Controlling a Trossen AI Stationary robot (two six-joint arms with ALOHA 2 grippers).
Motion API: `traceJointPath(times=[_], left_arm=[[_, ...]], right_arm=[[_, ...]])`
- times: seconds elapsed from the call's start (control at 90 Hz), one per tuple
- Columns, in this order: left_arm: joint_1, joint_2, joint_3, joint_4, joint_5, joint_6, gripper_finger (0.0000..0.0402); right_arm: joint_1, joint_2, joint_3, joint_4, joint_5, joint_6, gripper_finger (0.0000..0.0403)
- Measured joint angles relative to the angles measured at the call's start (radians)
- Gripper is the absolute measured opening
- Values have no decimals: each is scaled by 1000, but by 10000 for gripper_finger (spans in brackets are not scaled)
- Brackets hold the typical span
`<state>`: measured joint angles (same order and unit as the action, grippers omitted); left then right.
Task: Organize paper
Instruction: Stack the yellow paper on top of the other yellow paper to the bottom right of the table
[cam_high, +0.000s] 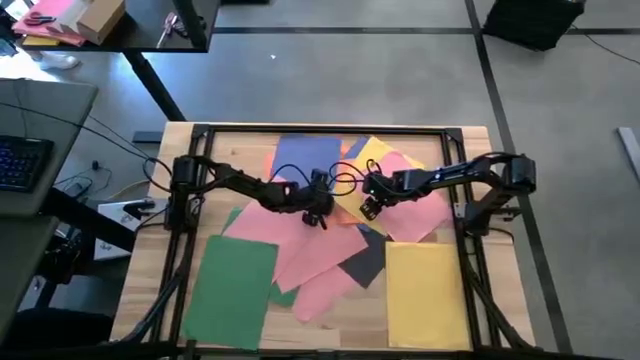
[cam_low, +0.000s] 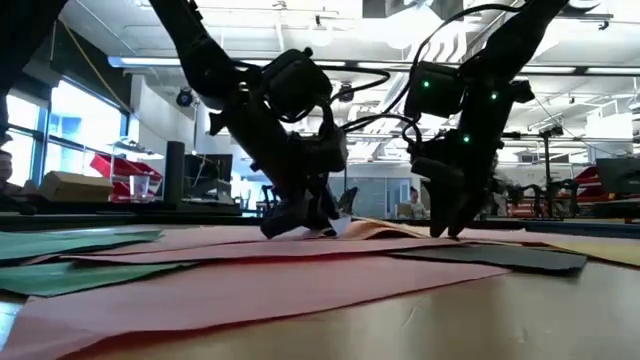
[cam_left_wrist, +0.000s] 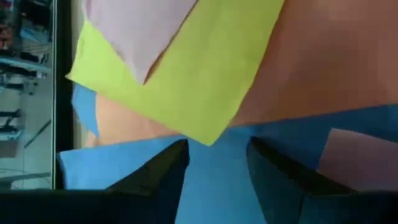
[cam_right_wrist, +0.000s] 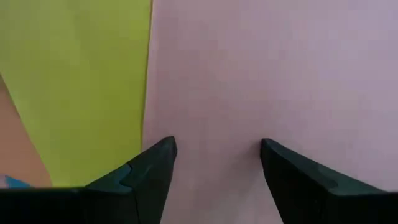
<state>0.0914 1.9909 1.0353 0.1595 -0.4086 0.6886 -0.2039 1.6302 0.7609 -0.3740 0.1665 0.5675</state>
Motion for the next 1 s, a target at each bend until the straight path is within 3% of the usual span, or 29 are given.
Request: traceJointPath(times=[0.356, 0.522, 0.722, 0.867, 1.0], left_arm=[[0, -7, 33, 32, 12, 62, 159], [0, 17, 33, 54, 70, 119, 159], [-1, 44, 33, 100, 21, 137, 155], [0, 46, 34, 102, -4, 135, 117], [-1, 46, 34, 100, -18, 134, 47]], right_arm=[[0, 0, 0, 0, 1, 8, 224], [1, 1, -1, 0, 2, 8, 224], [1, 1, -1, 2, 5, 8, 224], [2, 1, -1, 5, 10, 7, 224], [2, 2, -2, 11, 16, -3, 224]])
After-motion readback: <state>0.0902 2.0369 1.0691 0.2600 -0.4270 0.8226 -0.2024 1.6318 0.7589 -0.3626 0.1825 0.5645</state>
